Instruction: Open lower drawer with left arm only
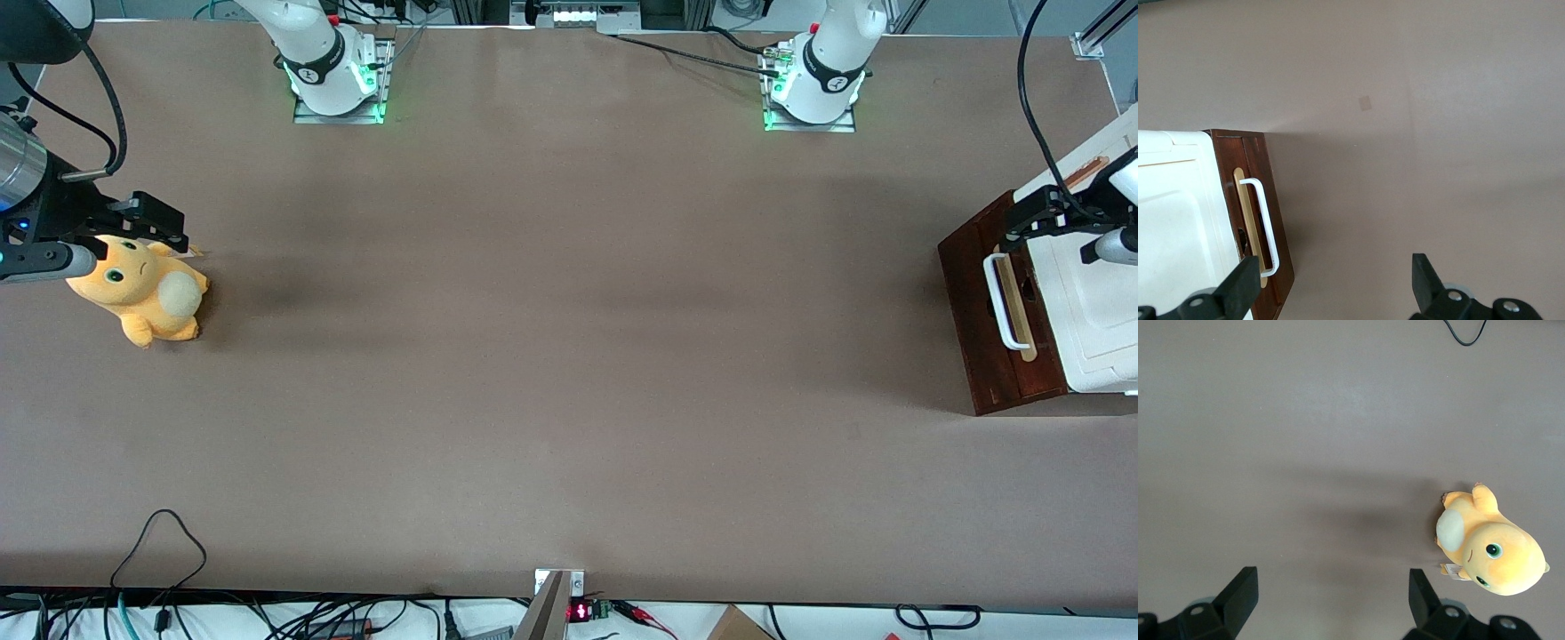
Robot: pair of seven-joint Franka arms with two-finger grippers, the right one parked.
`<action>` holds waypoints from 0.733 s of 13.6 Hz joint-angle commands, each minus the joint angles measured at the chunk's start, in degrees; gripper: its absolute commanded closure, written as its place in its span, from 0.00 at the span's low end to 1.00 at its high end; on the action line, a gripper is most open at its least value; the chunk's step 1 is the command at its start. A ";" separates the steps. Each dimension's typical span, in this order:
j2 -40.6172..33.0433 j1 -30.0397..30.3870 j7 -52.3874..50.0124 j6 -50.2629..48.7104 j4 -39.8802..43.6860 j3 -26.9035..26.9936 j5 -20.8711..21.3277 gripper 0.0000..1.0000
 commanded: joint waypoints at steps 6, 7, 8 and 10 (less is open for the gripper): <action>1.35 -0.17 1.43 -3.03 2.81 -0.18 0.64 0.00; 1.35 0.00 2.04 -3.03 2.81 -0.09 0.47 0.00; 1.35 -0.09 1.96 -3.03 2.81 -0.09 0.55 0.00; 1.35 0.00 2.13 -3.30 2.54 -0.01 0.38 0.00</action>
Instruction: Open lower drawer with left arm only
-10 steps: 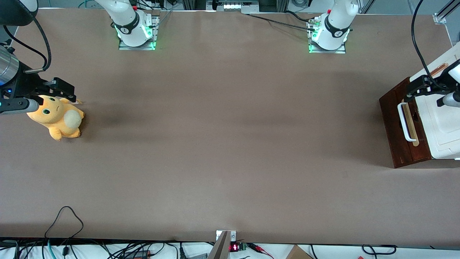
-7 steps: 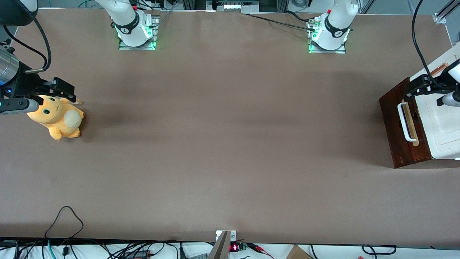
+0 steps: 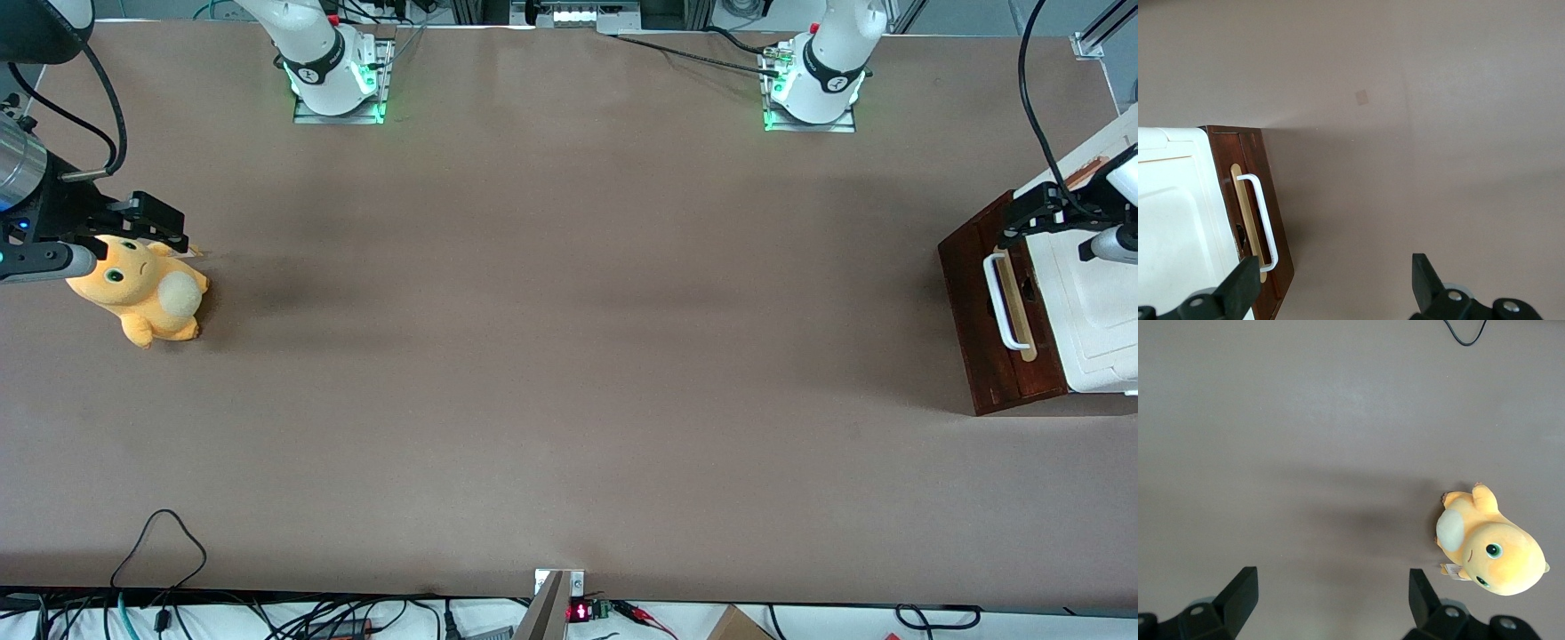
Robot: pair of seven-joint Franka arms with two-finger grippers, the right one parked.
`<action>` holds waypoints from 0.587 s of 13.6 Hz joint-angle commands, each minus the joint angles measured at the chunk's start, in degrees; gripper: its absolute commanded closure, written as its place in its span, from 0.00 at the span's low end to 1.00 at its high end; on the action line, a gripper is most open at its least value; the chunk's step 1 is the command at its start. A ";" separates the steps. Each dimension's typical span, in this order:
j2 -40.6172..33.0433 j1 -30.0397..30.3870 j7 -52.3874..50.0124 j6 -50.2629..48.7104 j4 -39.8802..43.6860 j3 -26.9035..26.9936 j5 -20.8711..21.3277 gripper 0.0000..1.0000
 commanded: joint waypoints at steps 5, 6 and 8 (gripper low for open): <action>1.93 -0.01 0.95 -1.64 1.65 0.27 0.26 0.00; 2.28 0.25 0.77 -1.72 1.13 0.35 0.09 0.00; 2.98 0.34 1.38 -1.73 0.60 0.62 0.09 0.00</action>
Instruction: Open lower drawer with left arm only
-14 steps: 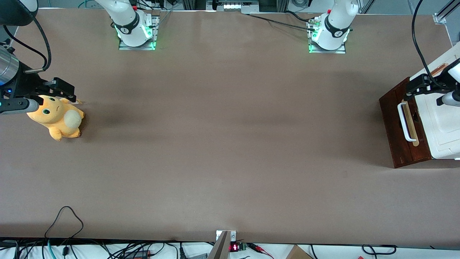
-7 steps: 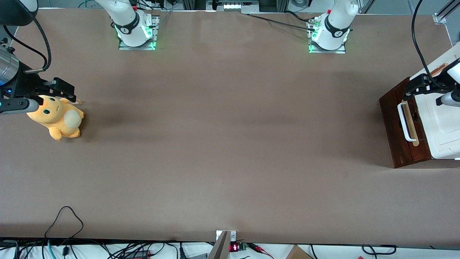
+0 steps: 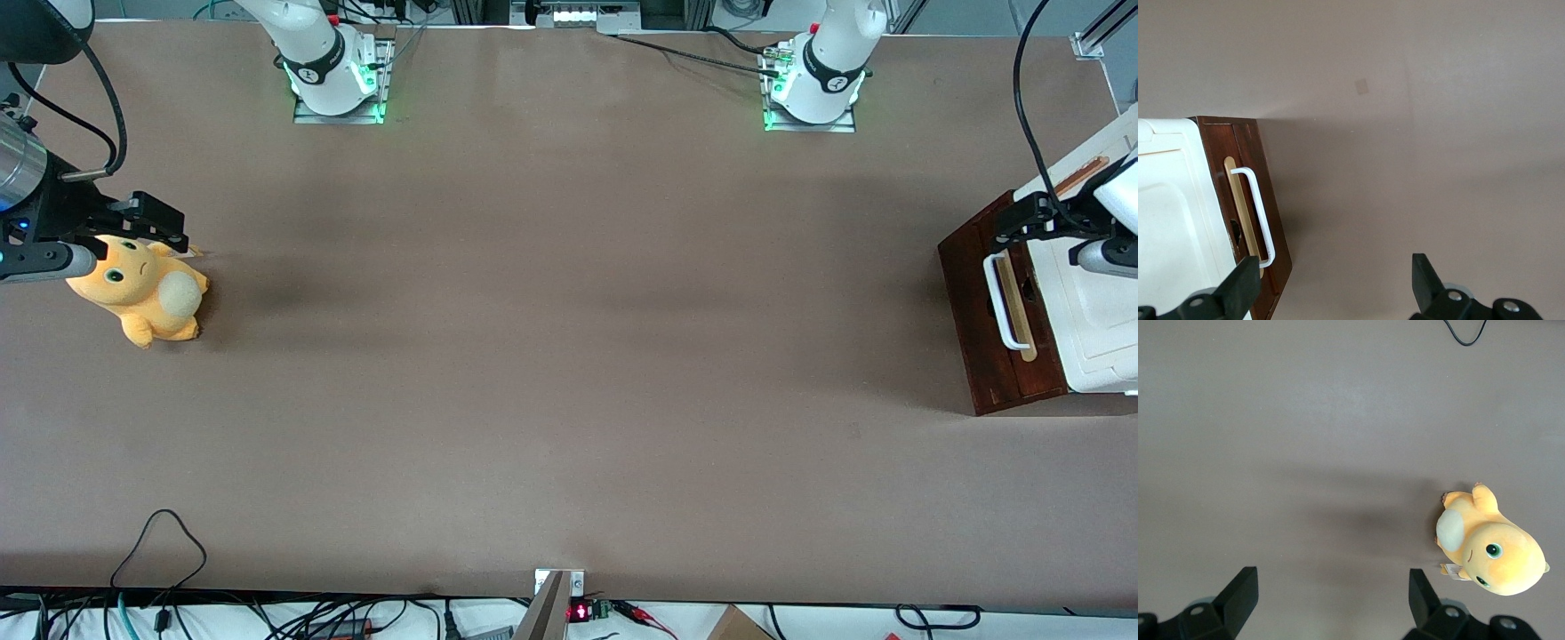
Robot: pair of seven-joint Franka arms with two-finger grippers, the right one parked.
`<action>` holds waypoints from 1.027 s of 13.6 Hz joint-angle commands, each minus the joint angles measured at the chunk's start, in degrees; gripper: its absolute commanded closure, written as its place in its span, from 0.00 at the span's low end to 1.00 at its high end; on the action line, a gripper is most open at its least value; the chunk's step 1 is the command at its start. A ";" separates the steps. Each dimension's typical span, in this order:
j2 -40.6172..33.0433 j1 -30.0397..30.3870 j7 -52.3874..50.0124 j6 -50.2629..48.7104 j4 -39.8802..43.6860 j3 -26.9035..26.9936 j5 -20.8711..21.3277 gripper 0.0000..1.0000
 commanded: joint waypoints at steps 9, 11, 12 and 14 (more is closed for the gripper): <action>4.35 -0.74 -3.10 -4.84 1.81 -5.48 17.44 0.00; 5.57 -0.65 -10.47 -5.54 1.11 -9.78 25.61 0.00; 6.54 -0.65 -13.64 -6.06 0.76 -11.81 30.45 0.00; 9.69 -0.47 -21.71 -8.70 -0.29 -15.68 38.72 0.00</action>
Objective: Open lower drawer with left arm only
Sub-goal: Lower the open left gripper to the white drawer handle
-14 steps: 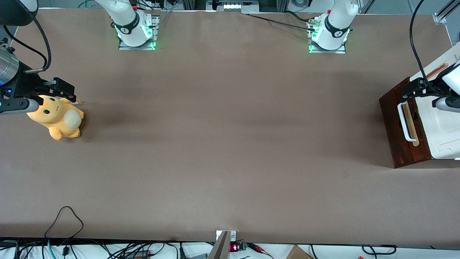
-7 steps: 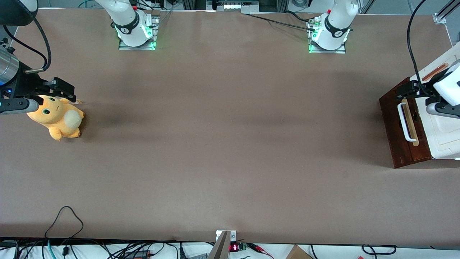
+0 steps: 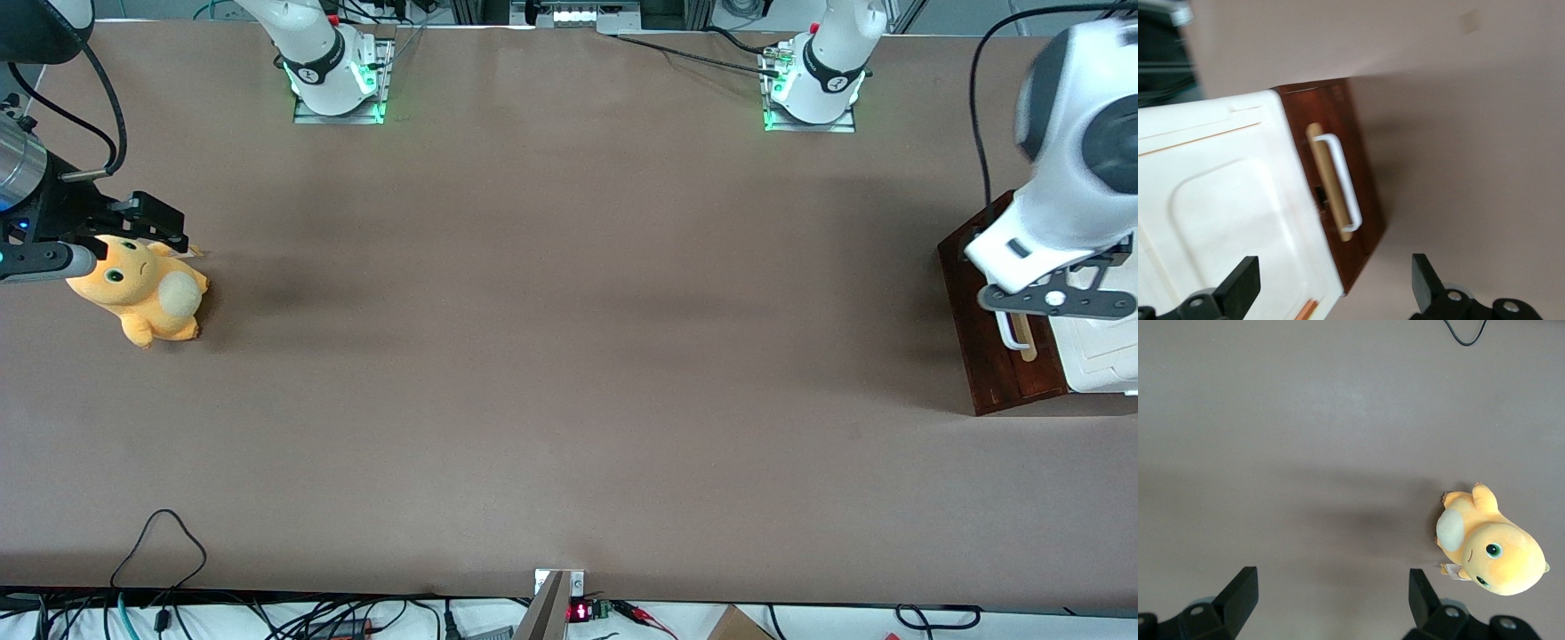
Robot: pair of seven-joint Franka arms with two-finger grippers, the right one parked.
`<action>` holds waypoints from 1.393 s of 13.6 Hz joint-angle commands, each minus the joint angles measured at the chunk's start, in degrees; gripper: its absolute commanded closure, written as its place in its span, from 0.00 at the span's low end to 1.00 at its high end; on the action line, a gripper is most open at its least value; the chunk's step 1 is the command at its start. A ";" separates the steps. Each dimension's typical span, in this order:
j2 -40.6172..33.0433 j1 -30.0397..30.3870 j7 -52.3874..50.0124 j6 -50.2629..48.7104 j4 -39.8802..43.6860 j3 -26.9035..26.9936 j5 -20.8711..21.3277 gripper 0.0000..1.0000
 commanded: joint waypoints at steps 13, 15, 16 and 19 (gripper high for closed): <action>17.52 1.40 -51.11 -5.65 -22.96 -8.88 36.21 0.13; 18.41 1.31 -51.38 -6.18 -22.96 -8.88 40.52 0.13; 19.02 1.31 -51.38 -6.70 -22.96 -8.71 43.24 0.13; 22.35 1.40 -53.12 -6.97 -22.61 -6.96 45.72 0.13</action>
